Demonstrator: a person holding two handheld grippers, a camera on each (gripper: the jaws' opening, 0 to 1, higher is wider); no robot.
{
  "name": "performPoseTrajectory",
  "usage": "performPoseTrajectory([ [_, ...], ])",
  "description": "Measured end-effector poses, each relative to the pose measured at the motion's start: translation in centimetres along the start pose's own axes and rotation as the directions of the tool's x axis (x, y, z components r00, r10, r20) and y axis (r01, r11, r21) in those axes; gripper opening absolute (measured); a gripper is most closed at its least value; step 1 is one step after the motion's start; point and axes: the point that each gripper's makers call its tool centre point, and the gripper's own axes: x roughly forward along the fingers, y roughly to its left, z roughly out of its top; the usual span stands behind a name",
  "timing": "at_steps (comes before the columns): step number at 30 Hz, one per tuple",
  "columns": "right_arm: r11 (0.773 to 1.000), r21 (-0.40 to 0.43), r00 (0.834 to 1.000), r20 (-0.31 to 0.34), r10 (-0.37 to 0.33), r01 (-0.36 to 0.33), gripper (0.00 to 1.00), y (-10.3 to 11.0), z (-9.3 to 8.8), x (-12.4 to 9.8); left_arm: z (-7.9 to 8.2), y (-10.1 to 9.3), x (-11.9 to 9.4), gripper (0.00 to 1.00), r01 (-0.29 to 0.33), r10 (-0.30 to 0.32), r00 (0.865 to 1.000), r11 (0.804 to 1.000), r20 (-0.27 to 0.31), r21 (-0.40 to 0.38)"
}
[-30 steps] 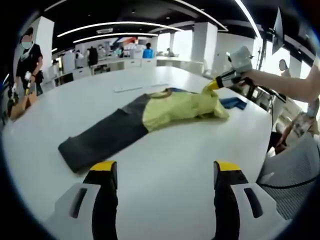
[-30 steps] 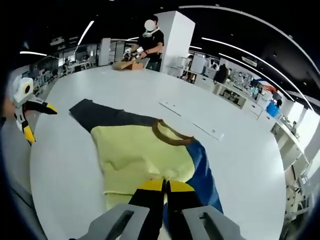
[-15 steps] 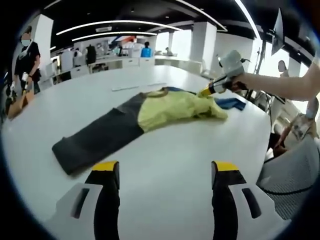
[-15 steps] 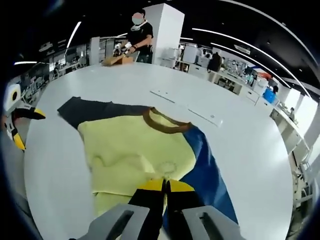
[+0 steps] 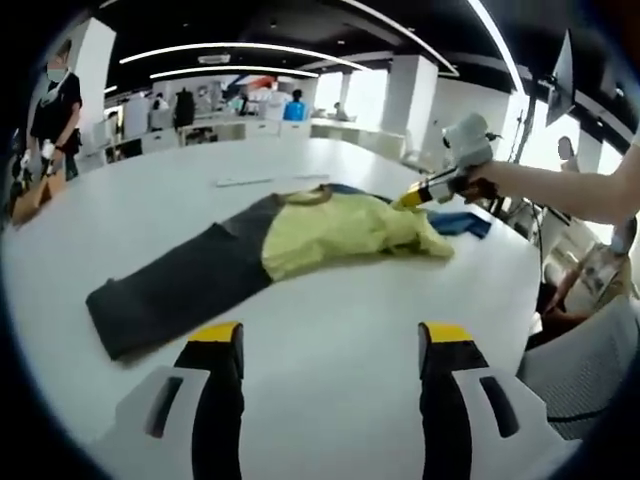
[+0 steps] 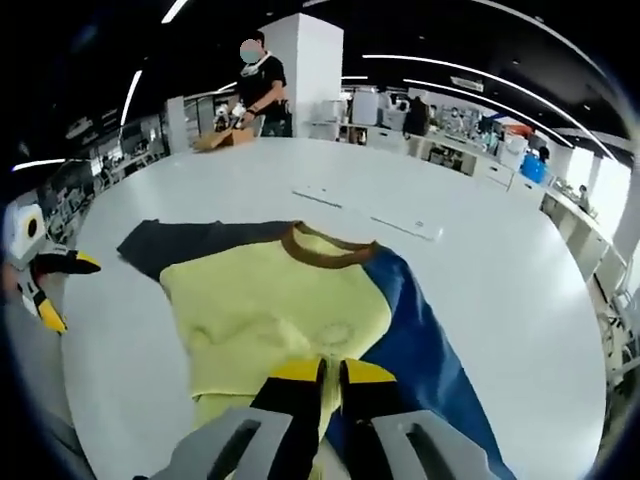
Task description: Fold the garment on the visible template until the final outline fits inside the template.
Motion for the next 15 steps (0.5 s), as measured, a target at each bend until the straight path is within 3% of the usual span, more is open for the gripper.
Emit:
performPoseTrajectory([
  [6,0.999,0.038,0.999,0.011,0.034,-0.034,0.16,0.6,-0.2,-1.8,0.5,-0.5,1.0,0.63,0.011,-0.011,1.000,1.000,0.005,-0.001],
  [10,0.997,0.053,0.998,0.007,0.056,-0.056,0.19,1.2,-0.7,-3.2,1.0,-1.2,1.9,0.60,0.041,-0.040,0.999,0.998,0.017,-0.050],
  [15,0.996,0.058,0.998,0.005,0.062,-0.062,0.22,1.5,-1.8,-4.4,1.8,-2.5,3.3,0.59,0.091,-0.090,0.996,0.994,0.025,-0.054],
])
